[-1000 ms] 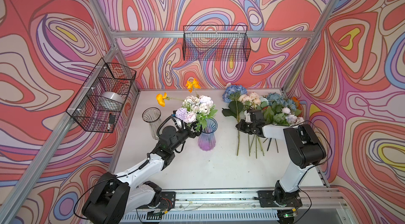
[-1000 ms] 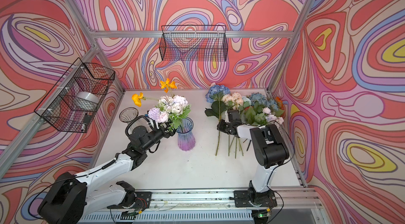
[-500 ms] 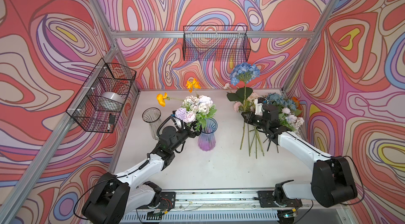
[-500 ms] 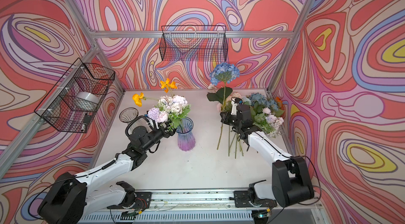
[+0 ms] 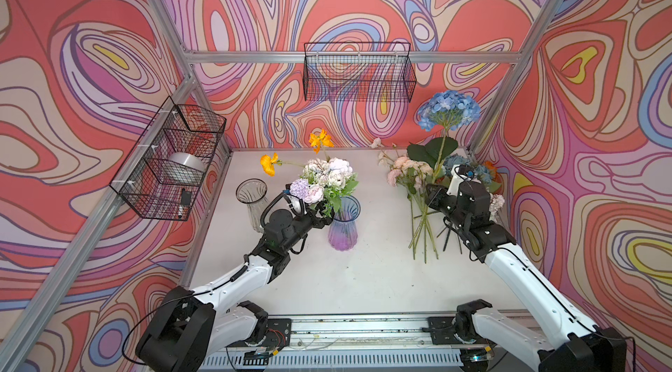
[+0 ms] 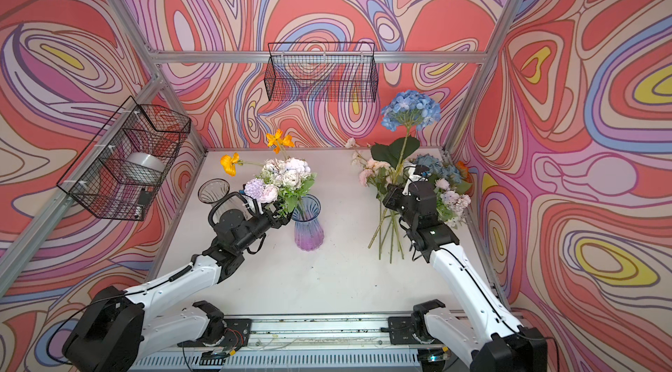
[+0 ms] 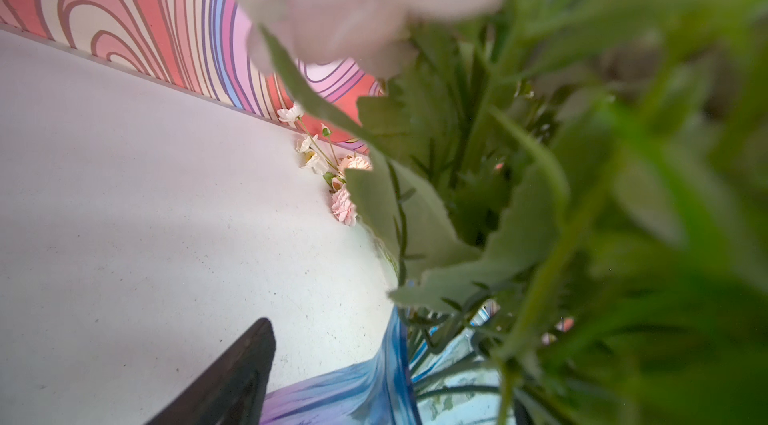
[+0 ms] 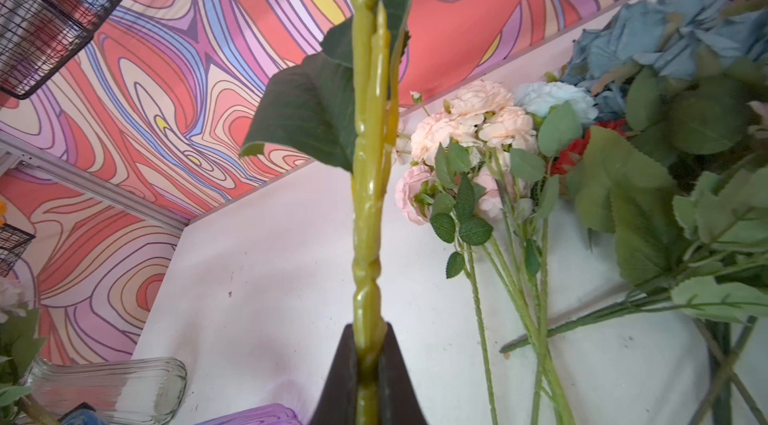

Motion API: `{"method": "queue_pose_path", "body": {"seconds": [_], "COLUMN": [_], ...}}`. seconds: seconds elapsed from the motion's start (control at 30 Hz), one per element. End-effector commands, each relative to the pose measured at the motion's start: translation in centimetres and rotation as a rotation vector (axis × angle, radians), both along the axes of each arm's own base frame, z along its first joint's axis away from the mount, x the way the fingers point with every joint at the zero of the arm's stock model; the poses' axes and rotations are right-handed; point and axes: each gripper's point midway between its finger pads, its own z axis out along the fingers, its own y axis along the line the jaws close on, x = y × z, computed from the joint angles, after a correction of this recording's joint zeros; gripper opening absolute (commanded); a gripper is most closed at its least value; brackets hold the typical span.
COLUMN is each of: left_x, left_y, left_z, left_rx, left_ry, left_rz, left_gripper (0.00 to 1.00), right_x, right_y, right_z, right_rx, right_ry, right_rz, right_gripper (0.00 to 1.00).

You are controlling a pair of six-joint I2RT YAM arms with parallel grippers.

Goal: Arrange the flowers into the vase
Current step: 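Raise the hydrangea upright and carry it toward the gradient vase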

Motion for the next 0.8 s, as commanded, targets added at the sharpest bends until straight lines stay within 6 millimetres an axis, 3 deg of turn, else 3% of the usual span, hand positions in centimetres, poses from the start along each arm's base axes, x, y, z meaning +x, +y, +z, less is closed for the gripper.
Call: {"method": "queue_pose_path", "body": {"seconds": [0.0,0.1,0.33,0.43,0.6,0.77], "left_x": [0.4,0.5,0.6,0.7,0.8,0.8], "left_y": [0.3,0.4,0.4,0.4,0.3,0.2], "left_z": [1.2,1.1,1.1,1.2,1.3,1.2], "left_rx": [-0.019,-0.016,-0.015,-0.022,-0.032,-0.034], "left_ry": [-0.012,-0.008,-0.008,-0.009,-0.005,-0.002], "left_rz": [0.034,0.04,0.043,0.045,0.041,0.038], "left_gripper": [0.87,0.88,0.88,0.88,0.88,0.88], "right_x": [-0.3,-0.6,-3.0,-3.7,-3.6,-3.8], "right_y": [-0.9,0.4,2.7,4.1,6.6,11.1], "right_z": [2.5,6.2,16.9,20.1,22.9,23.5], "right_rx": [-0.055,-0.057,-0.114,-0.068,0.052,0.067], "right_ry": [-0.056,-0.189,-0.546,-0.665,-0.809,-0.922], "right_rz": [-0.024,0.062,0.223,0.299,0.428,0.546], "right_gripper": [0.0,0.0,0.0,0.0,0.0,0.0]}}
